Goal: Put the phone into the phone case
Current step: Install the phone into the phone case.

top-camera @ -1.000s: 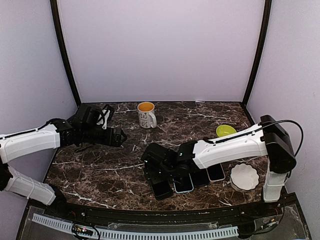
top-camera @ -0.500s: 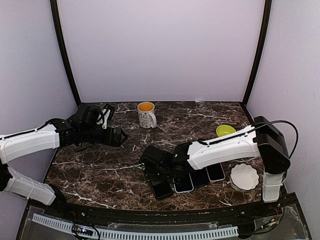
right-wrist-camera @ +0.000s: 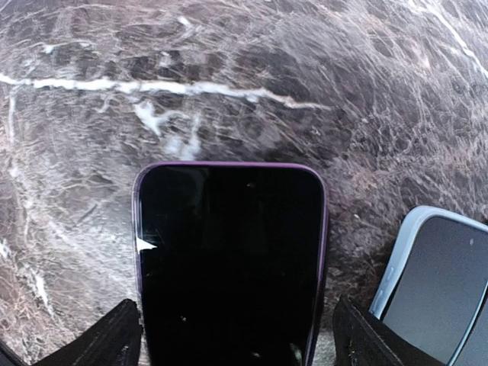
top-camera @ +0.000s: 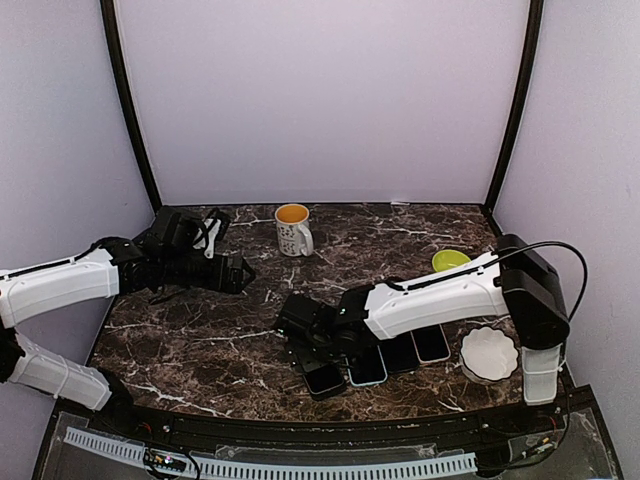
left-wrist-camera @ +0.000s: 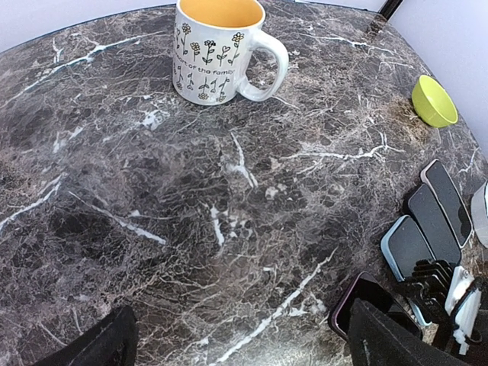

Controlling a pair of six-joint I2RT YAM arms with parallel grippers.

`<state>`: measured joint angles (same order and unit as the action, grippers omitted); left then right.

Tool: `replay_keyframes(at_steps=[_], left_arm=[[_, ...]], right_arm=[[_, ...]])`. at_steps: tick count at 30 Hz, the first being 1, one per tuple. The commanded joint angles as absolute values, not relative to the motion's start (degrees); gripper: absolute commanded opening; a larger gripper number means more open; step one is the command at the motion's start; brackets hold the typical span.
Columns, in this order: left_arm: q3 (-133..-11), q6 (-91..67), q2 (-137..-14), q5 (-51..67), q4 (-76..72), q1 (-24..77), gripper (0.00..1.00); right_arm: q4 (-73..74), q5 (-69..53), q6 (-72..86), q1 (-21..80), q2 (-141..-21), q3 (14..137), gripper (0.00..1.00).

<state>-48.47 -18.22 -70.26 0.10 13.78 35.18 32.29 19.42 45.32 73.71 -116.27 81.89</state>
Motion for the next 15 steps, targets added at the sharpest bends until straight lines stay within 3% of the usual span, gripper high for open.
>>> replay_keyframes(at_steps=[1, 10, 15], left_arm=[[-47.66, -17.59, -69.72, 1.96, 13.08, 34.97, 0.99], [-47.37, -16.31, -69.96, 4.55, 12.41, 34.98, 0.97], [-46.57, -16.13, -71.36, 10.52, 10.97, 36.66, 0.79]], right_arm=[[33.94, 21.64, 46.49, 73.39, -116.41, 82.68, 0.89], [32.88, 17.68, 41.53, 73.38, -113.07, 84.23, 0.87], [31.42, 11.85, 39.82, 72.23, -108.69, 80.42, 0.79]])
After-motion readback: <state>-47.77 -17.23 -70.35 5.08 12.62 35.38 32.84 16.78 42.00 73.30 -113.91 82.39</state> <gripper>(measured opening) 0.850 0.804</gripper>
